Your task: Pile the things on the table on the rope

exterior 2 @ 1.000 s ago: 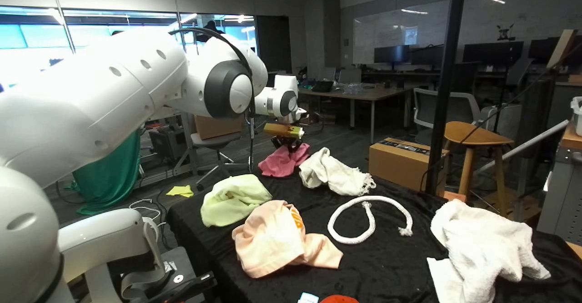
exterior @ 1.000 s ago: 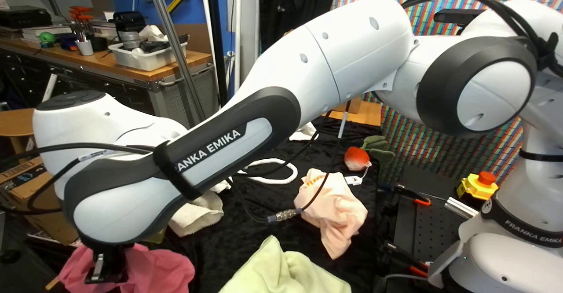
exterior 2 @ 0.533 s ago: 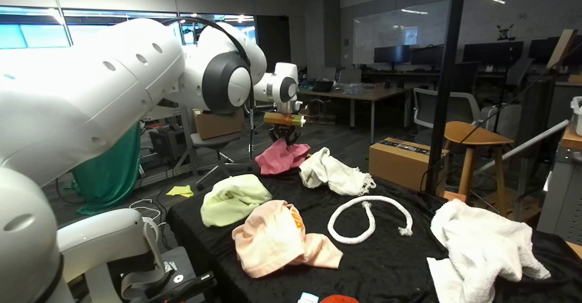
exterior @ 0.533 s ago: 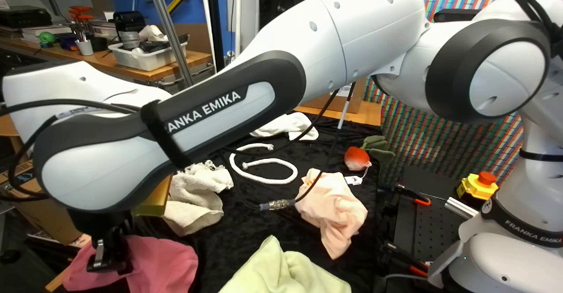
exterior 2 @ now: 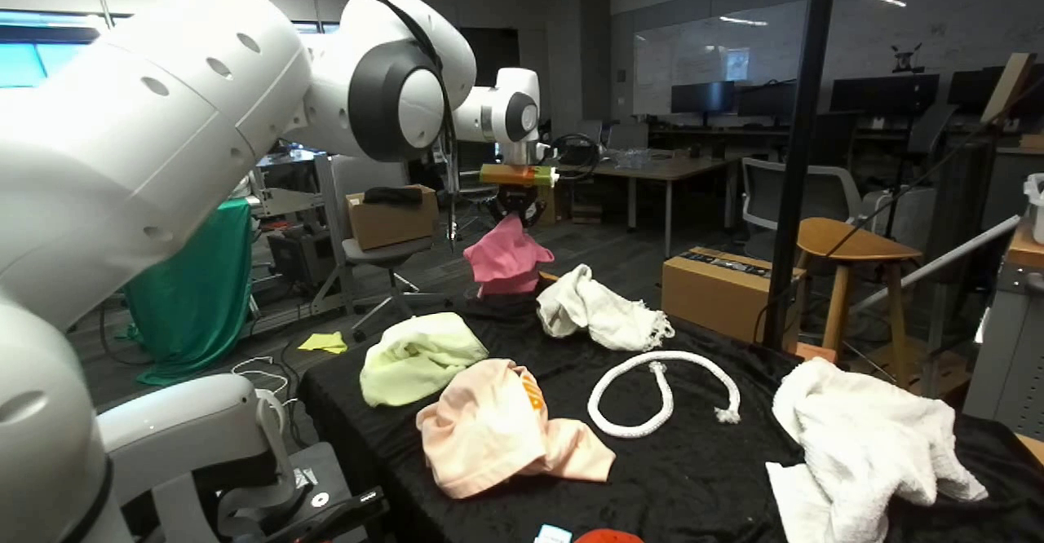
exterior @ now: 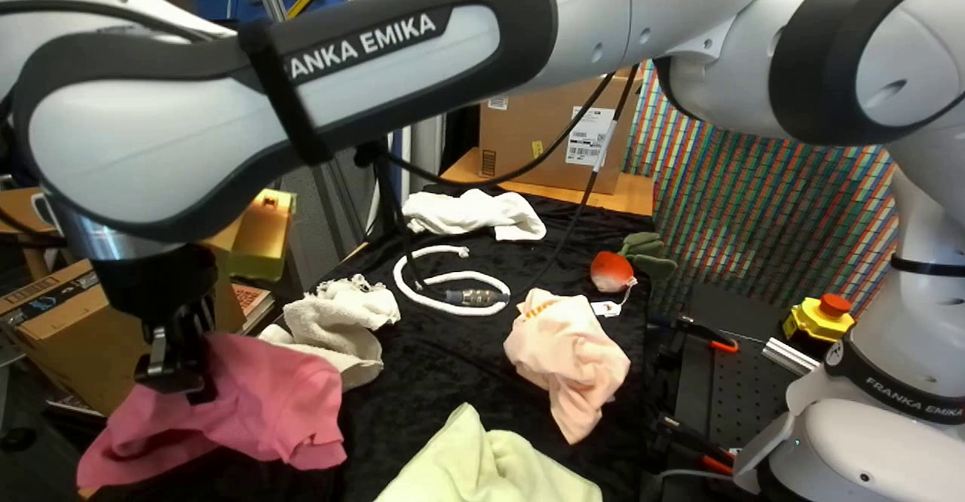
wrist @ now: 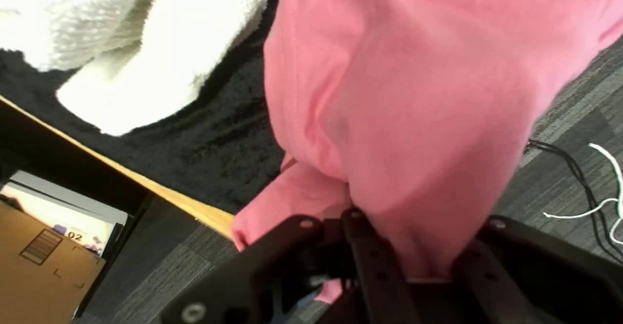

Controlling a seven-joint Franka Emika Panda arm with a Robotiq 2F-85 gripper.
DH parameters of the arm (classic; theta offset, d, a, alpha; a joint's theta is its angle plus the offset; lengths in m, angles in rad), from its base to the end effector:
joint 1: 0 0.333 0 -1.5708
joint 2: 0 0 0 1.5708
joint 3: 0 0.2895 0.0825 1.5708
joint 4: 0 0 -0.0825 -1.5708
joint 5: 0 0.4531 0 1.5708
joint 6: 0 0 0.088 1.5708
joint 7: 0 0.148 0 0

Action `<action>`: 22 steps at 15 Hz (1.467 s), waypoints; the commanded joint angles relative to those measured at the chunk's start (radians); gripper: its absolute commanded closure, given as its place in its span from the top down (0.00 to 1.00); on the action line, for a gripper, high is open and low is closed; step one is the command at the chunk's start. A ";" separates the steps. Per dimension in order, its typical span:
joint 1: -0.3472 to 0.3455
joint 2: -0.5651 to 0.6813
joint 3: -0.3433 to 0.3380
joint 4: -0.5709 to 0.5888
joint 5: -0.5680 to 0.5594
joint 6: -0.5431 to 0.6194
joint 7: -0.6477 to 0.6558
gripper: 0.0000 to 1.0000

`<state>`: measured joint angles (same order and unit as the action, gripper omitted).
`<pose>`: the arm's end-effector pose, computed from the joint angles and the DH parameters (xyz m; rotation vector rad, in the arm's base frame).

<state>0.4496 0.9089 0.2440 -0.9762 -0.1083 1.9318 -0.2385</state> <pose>0.6836 0.4738 0.2525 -2.7588 -1.2804 -0.0718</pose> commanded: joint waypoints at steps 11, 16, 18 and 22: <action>-0.292 -0.560 -0.023 -0.663 0.153 0.169 0.021 0.18; -0.370 -0.717 -0.069 -0.913 0.224 0.264 0.013 0.18; -0.387 -0.763 -0.090 -0.995 0.242 0.305 0.018 0.18; -0.400 -0.786 -0.128 -1.094 0.232 0.377 0.038 0.18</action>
<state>0.0520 0.1771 0.1335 -1.9758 0.1082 2.2391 -0.2174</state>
